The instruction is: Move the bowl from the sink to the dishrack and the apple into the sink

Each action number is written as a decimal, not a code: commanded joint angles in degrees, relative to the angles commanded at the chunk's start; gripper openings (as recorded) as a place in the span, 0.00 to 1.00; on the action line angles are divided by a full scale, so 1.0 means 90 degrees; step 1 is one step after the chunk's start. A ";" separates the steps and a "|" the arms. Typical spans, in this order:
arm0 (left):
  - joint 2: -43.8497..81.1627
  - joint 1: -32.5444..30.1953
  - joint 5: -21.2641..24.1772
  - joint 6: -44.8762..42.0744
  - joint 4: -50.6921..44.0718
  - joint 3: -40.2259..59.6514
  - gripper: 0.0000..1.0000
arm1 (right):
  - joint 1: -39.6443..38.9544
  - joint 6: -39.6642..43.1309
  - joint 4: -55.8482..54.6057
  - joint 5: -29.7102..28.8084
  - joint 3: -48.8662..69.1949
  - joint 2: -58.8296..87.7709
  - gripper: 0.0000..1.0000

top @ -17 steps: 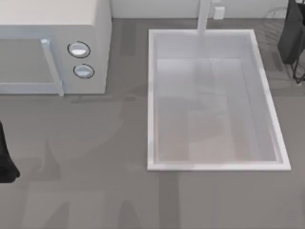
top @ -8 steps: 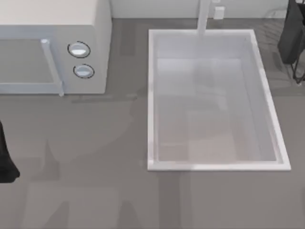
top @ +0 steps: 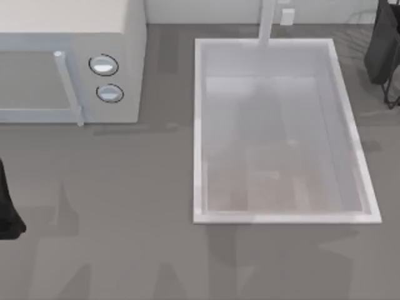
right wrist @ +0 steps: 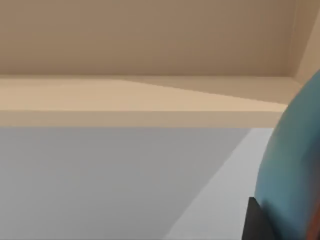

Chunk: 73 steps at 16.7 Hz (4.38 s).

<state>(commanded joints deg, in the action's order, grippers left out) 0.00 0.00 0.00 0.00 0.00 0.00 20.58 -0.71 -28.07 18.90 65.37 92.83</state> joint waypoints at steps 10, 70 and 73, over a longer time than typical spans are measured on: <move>0.0000 0.0000 0.0000 0.0000 0.0000 0.0000 1.00 | -0.0333 -0.0024 -0.2121 -0.0335 -0.1033 0.1125 0.00; 0.0000 0.0000 0.0000 0.0000 0.0000 0.0000 1.00 | -0.2286 0.0079 0.3119 -0.2100 -0.7263 -1.0315 1.00; 0.0000 0.0000 0.0000 0.0000 0.0000 0.0000 1.00 | -0.2286 0.0079 0.3119 -0.2100 -0.7263 -1.0315 1.00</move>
<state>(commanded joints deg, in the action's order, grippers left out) 0.00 0.00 0.00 0.00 0.00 0.00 0.00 0.00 0.00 0.00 0.00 0.00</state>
